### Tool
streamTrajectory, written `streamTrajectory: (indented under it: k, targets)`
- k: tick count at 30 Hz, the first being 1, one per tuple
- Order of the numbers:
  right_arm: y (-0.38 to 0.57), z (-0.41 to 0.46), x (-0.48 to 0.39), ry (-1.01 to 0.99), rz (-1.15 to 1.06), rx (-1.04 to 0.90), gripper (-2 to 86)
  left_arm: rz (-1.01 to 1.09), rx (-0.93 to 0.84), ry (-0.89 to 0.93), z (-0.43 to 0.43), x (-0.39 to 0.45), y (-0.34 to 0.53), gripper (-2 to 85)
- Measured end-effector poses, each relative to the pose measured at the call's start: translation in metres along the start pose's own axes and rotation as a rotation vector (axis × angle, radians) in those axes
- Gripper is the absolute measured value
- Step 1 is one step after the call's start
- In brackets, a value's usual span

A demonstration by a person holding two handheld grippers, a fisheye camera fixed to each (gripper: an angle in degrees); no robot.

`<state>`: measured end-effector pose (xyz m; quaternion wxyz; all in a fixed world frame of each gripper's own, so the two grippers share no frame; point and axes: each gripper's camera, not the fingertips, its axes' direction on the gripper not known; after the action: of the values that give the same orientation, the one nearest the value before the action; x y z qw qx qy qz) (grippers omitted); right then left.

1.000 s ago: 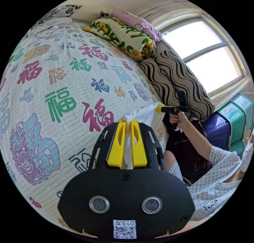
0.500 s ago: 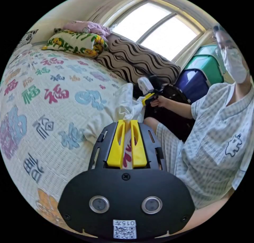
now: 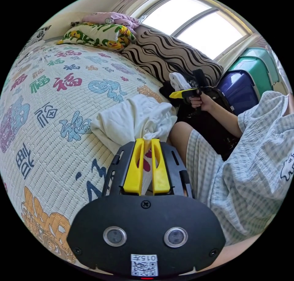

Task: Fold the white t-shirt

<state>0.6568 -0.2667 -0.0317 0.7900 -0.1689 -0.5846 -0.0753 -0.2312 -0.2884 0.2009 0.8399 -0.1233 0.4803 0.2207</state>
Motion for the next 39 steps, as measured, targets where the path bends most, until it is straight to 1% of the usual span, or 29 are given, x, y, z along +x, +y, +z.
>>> streamTrajectory:
  k: [1,3,6,8,9,11,13,15,16,17,18,19,20,21,23,25,26,27,28,29,30,32,34,35,37,38,39]
  targets:
    - [-0.001,0.004,-0.005,0.006,-0.024,-0.007,10.8,0.002,0.012,0.001,-0.001,0.001,-0.001,2.3]
    - [-0.003,0.021,-0.023,0.019,-0.144,-0.03,12.4,0.035,0.035,-0.005,-0.004,0.008,-0.006,2.0]
    - [-0.014,0.045,-0.035,0.107,-0.235,-0.074,11.5,0.077,0.007,-0.019,0.0,0.014,-0.012,2.0]
    - [-0.019,0.06,-0.038,0.148,-0.287,-0.142,7.1,0.073,-0.004,-0.017,0.005,0.013,-0.011,2.1]
    - [-0.02,0.067,-0.04,0.135,-0.333,-0.185,4.2,0.061,-0.004,-0.019,0.008,0.012,-0.01,2.3]
    - [-0.016,0.071,-0.042,0.137,-0.362,-0.243,2.1,0.061,-0.01,-0.027,0.012,0.012,-0.008,2.6]
    - [-0.006,0.074,-0.04,0.14,-0.346,-0.28,1.5,0.07,-0.049,-0.041,0.021,0.014,-0.004,3.1]
    - [0.01,0.086,-0.027,0.119,-0.272,-0.355,1.5,0.034,-0.134,-0.055,0.039,0.01,0.003,4.1]
    - [0.013,0.088,-0.023,0.115,-0.241,-0.367,1.7,0.019,-0.141,-0.05,0.041,0.01,0.005,4.3]
    - [0.019,0.088,-0.015,0.101,-0.156,-0.366,2.1,-0.007,-0.125,-0.038,0.04,0.01,0.008,4.7]
    - [0.023,0.082,-0.008,0.061,-0.072,-0.333,2.7,-0.037,-0.091,-0.031,0.034,0.01,0.011,5.0]
    - [0.025,0.078,-0.005,0.037,-0.034,-0.301,3.1,-0.055,-0.076,-0.03,0.031,0.01,0.011,5.0]
    - [0.027,0.066,-0.002,-0.009,0.019,-0.214,3.8,-0.085,-0.04,-0.029,0.022,0.012,0.011,5.2]
    - [0.028,0.055,-0.003,-0.045,0.032,-0.126,4.5,-0.097,0.008,-0.044,0.012,0.016,0.009,5.2]
    - [0.022,0.048,-0.008,-0.052,0.013,-0.051,5.5,-0.097,0.079,-0.079,0.003,0.024,0.0,5.1]
    - [0.012,0.053,-0.009,-0.018,0.012,-0.019,5.6,-0.095,0.096,-0.081,0.011,0.027,-0.017,4.9]
    - [0.006,0.064,-0.006,0.008,0.026,-0.045,4.9,-0.082,0.067,-0.046,0.028,0.028,-0.029,4.7]
    - [0.002,0.08,-0.001,0.046,0.045,-0.129,3.0,-0.073,-0.024,-0.037,0.052,0.027,-0.039,4.3]
    - [0.002,0.09,0.003,0.08,0.068,-0.191,2.1,-0.069,-0.086,-0.056,0.065,0.026,-0.042,3.7]
    - [0.006,0.103,0.009,0.111,0.087,-0.273,1.3,-0.081,-0.212,-0.135,0.092,0.023,-0.043,2.6]
    - [0.012,0.101,0.011,0.077,0.117,-0.252,0.8,-0.109,-0.302,-0.174,0.111,0.018,-0.04,1.9]
    - [0.022,0.085,0.014,0.038,0.177,-0.195,0.8,-0.146,-0.312,-0.157,0.114,0.019,-0.041,1.9]
    - [0.038,0.063,0.016,0.042,0.232,-0.107,1.8,-0.135,-0.262,-0.185,0.104,0.032,-0.049,3.6]
    - [0.05,0.05,0.019,0.055,0.27,-0.065,2.9,-0.095,-0.216,-0.196,0.099,0.047,-0.058,5.0]
    - [0.065,0.046,0.029,0.074,0.331,-0.085,6.1,-0.009,-0.177,-0.201,0.103,0.071,-0.074,6.9]
    - [0.071,0.051,0.039,0.06,0.375,-0.13,7.4,0.053,-0.204,-0.208,0.118,0.087,-0.086,7.9]
    - [0.074,0.06,0.049,-0.007,0.407,-0.166,8.2,0.119,-0.256,-0.208,0.141,0.1,-0.096,7.8]
